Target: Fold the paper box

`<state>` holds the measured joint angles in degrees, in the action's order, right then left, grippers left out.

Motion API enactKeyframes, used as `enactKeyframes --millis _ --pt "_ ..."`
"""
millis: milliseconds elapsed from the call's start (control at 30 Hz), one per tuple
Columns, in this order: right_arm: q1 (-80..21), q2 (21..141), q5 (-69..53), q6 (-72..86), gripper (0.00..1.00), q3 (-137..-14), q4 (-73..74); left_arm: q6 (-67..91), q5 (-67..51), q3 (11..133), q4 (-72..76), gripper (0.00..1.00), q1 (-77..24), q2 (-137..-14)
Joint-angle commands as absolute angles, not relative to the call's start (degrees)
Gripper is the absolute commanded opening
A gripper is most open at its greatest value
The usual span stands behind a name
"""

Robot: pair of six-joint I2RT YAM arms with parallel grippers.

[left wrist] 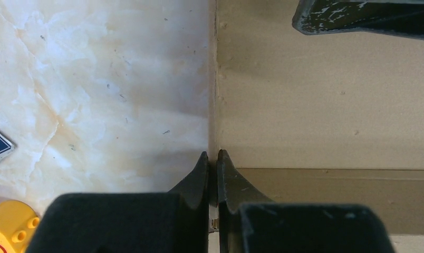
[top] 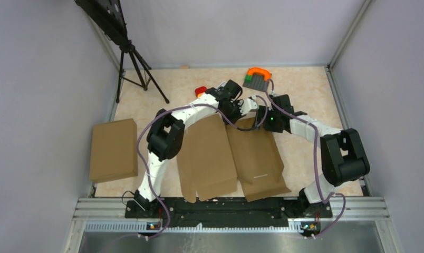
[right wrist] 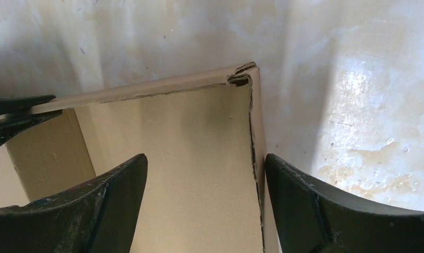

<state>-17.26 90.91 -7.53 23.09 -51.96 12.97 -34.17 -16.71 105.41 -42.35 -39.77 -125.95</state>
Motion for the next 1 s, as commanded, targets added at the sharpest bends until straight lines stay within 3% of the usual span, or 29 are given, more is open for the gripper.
enactKeyframes --millis 0,167,267,533,667,733,800,967 --pt "-17.97 91.41 -7.12 23.66 0.81 -51.62 8.71 -33.44 -16.85 103.93 -41.66 0.00 -41.34 -124.62" --pt "-18.02 94.01 -3.80 27.46 0.93 -52.18 8.18 -32.75 -17.57 103.85 -41.70 0.00 -41.46 -124.60" --pt "-18.04 94.27 -4.44 30.99 0.94 -51.12 5.97 -32.13 -17.41 103.96 -42.35 0.00 -41.49 -124.69" --pt "-17.58 88.44 -2.18 31.13 0.80 -48.14 6.65 -29.64 -16.00 103.73 -41.82 0.05 -41.48 -124.35" --pt "-17.58 82.43 -3.48 29.97 0.80 -45.02 7.84 -28.69 -16.37 104.48 -41.72 0.30 -41.61 -124.54" --pt "-17.44 80.05 -2.89 29.12 0.80 -44.07 9.44 -28.55 -17.00 104.74 -41.66 0.37 -41.66 -125.05" --pt "-17.09 78.87 -2.65 28.20 0.79 -43.63 11.11 -28.05 -17.53 105.52 -41.74 0.39 -41.82 -126.18" --pt "-16.22 79.65 -3.62 26.45 0.67 -42.90 12.83 -25.92 -16.92 108.79 -41.51 0.35 -42.39 -128.69"
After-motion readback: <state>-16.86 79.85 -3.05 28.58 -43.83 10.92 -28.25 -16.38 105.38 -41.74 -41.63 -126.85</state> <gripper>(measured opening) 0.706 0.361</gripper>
